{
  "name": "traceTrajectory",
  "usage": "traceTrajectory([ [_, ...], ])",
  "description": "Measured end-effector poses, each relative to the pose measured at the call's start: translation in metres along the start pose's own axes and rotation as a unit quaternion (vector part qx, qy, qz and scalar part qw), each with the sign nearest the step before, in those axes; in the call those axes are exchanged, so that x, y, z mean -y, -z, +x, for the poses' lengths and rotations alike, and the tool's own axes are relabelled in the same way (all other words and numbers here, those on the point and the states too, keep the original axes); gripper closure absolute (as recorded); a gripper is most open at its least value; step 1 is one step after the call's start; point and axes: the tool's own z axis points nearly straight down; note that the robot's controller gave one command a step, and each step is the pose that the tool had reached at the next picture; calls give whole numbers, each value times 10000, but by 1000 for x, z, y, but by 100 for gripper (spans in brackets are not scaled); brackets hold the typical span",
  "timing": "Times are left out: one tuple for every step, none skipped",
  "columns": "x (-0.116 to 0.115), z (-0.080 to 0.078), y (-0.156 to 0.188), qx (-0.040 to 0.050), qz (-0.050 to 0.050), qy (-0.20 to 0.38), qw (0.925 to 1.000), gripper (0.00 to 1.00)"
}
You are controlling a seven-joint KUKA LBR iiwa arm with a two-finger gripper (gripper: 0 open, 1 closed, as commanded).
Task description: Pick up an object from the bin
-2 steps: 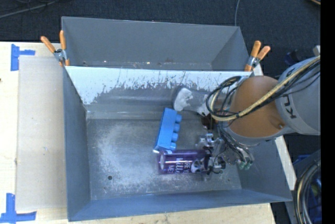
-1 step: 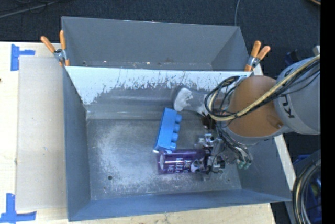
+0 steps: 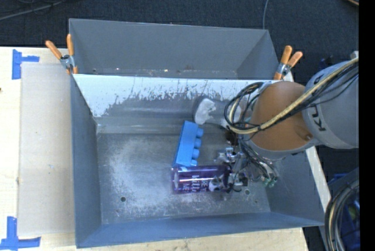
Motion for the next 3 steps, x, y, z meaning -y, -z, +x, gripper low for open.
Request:
traceTrajectory([
  [-3, 9, 22, -48, -7, 13, 10000, 100],
  [-50, 15, 53, -28, -6, 682, 9977, 100],
  [-55, 14, 50, -37, -13, 518, 9987, 100],
])
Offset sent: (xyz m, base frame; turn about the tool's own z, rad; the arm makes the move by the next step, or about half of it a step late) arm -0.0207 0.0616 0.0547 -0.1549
